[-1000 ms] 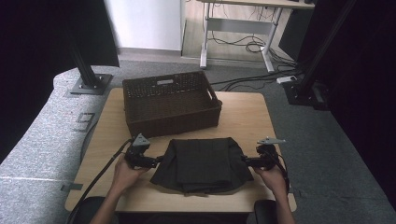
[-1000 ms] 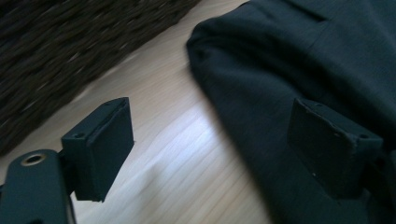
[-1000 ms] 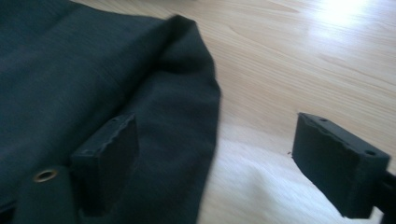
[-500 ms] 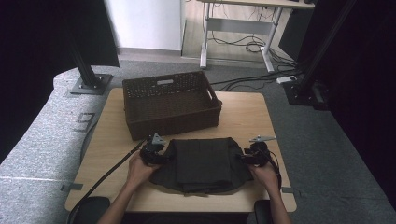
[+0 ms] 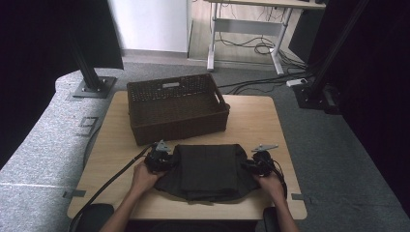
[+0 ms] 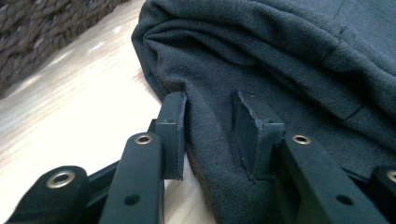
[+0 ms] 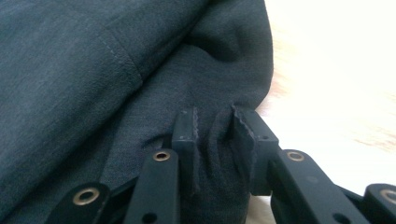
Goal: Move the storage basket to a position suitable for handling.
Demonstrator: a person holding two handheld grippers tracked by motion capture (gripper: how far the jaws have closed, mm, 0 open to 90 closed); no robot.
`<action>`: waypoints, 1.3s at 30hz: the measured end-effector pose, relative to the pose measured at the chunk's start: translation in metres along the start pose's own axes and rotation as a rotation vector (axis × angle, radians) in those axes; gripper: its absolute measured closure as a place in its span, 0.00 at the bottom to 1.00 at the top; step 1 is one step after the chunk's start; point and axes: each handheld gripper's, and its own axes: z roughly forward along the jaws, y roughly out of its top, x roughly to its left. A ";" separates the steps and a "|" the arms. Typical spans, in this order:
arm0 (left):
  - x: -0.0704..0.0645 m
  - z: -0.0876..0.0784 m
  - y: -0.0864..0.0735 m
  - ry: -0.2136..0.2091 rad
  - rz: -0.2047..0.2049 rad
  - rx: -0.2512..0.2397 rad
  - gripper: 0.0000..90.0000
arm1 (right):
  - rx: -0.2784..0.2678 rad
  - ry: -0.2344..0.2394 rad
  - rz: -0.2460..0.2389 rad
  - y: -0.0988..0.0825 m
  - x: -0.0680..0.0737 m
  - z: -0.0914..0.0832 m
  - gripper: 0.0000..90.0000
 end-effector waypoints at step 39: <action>-0.025 -0.058 -0.057 -0.010 0.010 0.072 0.70 | 0.026 0.140 -0.116 -0.029 0.065 -0.015 0.77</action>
